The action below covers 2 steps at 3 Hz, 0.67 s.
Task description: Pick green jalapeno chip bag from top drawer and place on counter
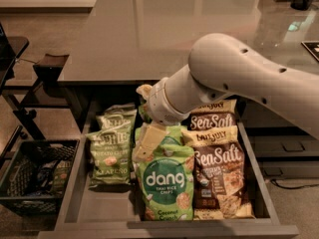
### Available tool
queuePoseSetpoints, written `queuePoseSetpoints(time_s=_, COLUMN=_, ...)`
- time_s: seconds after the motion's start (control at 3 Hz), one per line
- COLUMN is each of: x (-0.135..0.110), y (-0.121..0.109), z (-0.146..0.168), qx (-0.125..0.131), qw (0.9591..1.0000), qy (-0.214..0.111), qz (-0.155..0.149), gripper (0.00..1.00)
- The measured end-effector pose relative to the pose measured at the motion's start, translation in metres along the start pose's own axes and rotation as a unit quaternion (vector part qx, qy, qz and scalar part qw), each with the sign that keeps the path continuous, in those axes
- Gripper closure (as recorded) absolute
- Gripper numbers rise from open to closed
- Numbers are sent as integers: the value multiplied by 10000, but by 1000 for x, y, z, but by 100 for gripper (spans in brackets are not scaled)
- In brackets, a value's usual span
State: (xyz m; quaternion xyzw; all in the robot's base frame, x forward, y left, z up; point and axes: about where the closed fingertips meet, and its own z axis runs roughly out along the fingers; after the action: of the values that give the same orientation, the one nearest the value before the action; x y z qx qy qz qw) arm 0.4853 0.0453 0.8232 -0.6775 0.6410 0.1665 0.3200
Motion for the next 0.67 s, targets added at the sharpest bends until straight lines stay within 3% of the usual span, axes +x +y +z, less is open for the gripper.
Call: queuePoseSetpoints(time_s=0.67, x=-3, y=3, z=9, qx=-59, qw=9999, qy=-115, qz=-37, gripper=0)
